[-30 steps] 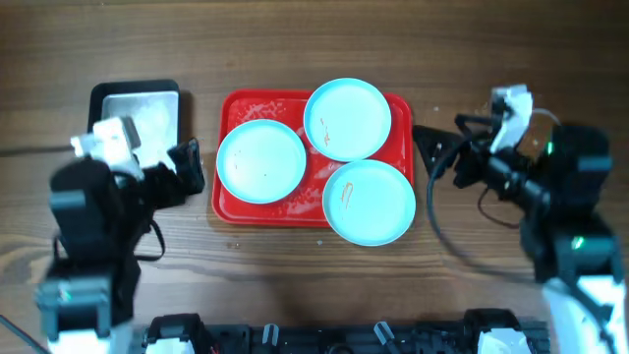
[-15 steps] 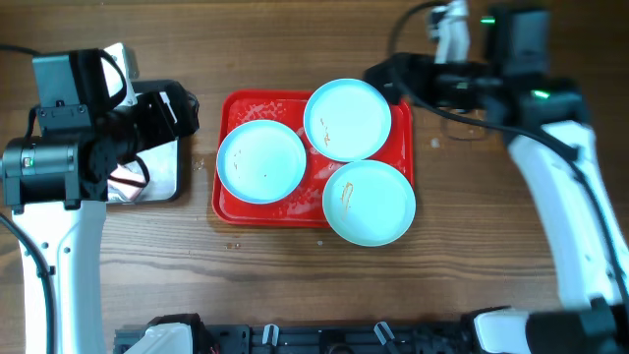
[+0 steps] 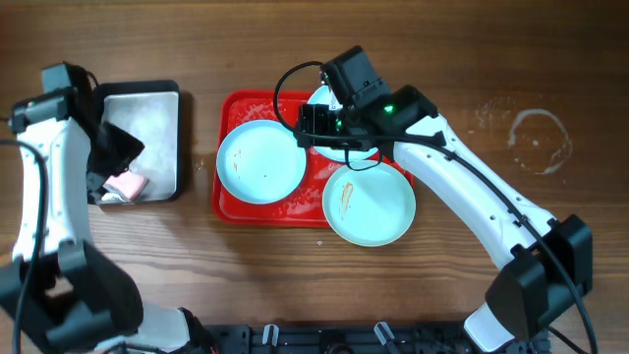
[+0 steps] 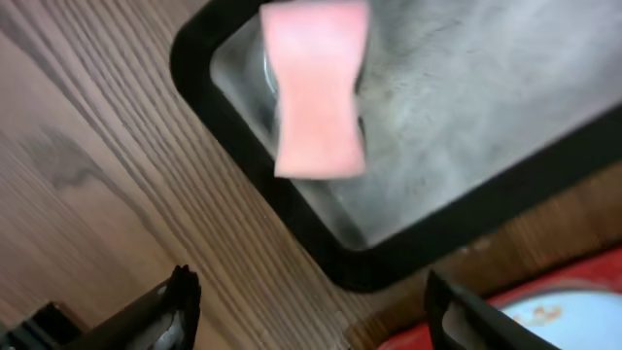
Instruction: Clean dirty plates on tray and stack at the side
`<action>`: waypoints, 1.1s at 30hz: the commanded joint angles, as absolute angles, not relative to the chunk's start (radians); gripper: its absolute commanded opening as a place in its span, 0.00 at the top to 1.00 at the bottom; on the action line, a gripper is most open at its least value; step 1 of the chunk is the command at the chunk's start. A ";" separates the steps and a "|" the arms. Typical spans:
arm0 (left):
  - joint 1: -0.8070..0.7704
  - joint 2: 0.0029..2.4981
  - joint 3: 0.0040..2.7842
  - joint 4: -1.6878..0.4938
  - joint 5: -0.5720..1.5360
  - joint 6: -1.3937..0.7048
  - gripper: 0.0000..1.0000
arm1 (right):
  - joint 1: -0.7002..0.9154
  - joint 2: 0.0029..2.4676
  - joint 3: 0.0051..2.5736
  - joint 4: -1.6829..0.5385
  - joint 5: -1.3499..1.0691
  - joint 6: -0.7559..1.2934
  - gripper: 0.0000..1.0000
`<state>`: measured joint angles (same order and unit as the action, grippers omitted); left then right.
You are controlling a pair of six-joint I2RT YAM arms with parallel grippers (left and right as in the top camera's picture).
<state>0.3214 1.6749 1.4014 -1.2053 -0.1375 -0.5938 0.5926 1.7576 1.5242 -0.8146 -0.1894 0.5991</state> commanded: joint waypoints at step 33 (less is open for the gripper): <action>0.345 1.853 1.110 -0.635 -0.334 -0.767 0.71 | 0.597 1.779 1.510 -0.850 -0.152 0.602 0.16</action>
<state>0.3408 1.8458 1.1152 -0.6350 -0.3099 -0.7662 0.5930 1.7584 1.5188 -0.8486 -0.1741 0.6083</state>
